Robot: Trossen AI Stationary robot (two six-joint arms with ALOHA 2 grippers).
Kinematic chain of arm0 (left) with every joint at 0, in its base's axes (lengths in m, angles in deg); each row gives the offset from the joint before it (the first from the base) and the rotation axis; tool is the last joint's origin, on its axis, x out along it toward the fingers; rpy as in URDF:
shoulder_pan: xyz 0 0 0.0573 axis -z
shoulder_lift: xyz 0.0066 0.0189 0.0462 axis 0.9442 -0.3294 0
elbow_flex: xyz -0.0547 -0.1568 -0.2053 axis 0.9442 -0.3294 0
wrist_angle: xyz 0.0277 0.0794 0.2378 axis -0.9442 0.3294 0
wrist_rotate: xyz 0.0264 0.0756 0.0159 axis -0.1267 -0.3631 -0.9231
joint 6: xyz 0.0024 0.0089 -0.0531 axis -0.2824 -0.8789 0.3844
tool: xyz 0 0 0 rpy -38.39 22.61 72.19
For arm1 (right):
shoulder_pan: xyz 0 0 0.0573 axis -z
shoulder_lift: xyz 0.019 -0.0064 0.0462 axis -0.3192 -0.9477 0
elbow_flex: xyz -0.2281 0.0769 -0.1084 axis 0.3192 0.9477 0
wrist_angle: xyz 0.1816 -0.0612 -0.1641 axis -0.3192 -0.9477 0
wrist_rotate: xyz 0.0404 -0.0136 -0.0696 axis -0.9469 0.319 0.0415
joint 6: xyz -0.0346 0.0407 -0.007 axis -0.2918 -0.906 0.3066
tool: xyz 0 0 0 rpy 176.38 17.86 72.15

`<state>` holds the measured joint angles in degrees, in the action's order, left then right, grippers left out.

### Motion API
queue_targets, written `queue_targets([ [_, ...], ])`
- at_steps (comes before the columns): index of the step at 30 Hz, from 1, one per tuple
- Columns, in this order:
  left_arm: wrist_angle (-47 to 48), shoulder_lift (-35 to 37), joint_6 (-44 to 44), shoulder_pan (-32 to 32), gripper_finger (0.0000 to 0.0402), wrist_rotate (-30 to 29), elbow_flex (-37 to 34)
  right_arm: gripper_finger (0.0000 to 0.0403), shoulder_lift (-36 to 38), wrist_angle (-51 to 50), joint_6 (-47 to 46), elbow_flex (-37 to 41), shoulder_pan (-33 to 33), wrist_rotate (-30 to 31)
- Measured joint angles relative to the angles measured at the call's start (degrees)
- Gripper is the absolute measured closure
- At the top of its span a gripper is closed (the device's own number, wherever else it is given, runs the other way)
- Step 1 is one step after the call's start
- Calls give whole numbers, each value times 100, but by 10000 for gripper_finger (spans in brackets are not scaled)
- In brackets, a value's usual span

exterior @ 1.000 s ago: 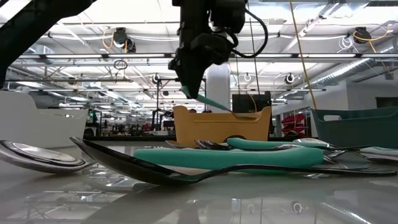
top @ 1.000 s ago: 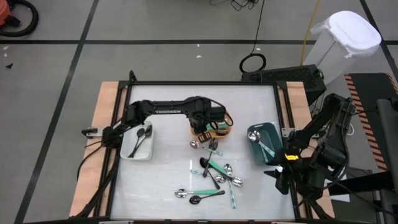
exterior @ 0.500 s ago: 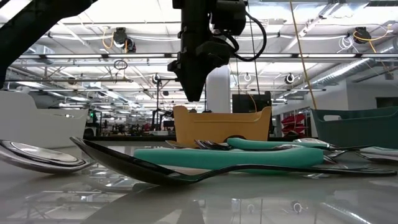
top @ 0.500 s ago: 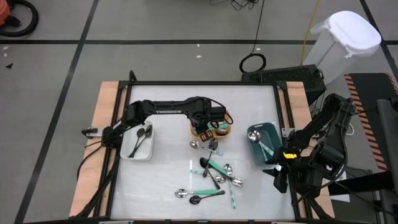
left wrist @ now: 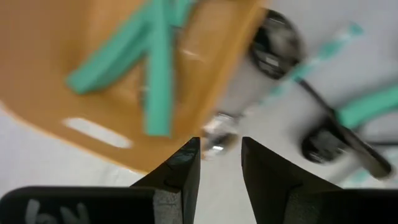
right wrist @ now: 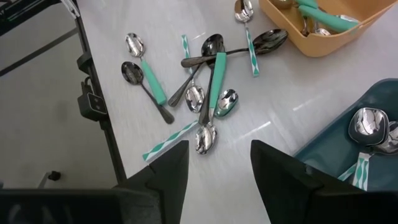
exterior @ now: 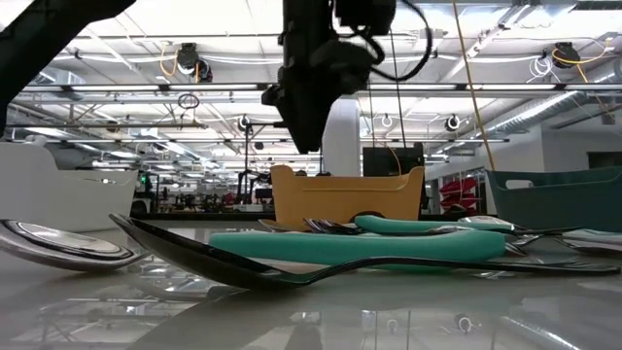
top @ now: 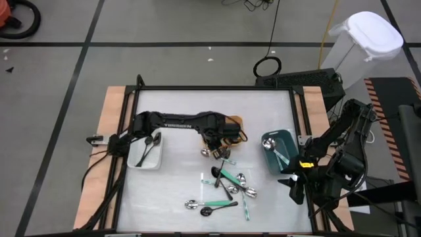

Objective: Sort silverware by color (type)
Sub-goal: Put the white spoon into the blue bin

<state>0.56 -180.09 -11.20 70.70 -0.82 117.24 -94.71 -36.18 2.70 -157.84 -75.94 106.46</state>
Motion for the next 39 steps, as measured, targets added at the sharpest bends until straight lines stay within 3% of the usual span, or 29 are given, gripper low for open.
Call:
queue_targets([
  [11,-984,13,1657,1310,284,57,4,236,0,16,417,0,-13,-461],
  [19,-1532,13,3799,2137,284,-145,4,236,-2,23,579,0,-15,-460],
  [27,-2176,15,5144,2783,284,-302,9,236,-86,27,520,0,-15,-113],
  [33,-2032,43,4768,3075,284,-901,429,236,-378,188,-543,0,-15,-149],
  [39,-1587,38,3022,3010,284,-1065,794,236,-862,465,-1534,0,36,-293],
])
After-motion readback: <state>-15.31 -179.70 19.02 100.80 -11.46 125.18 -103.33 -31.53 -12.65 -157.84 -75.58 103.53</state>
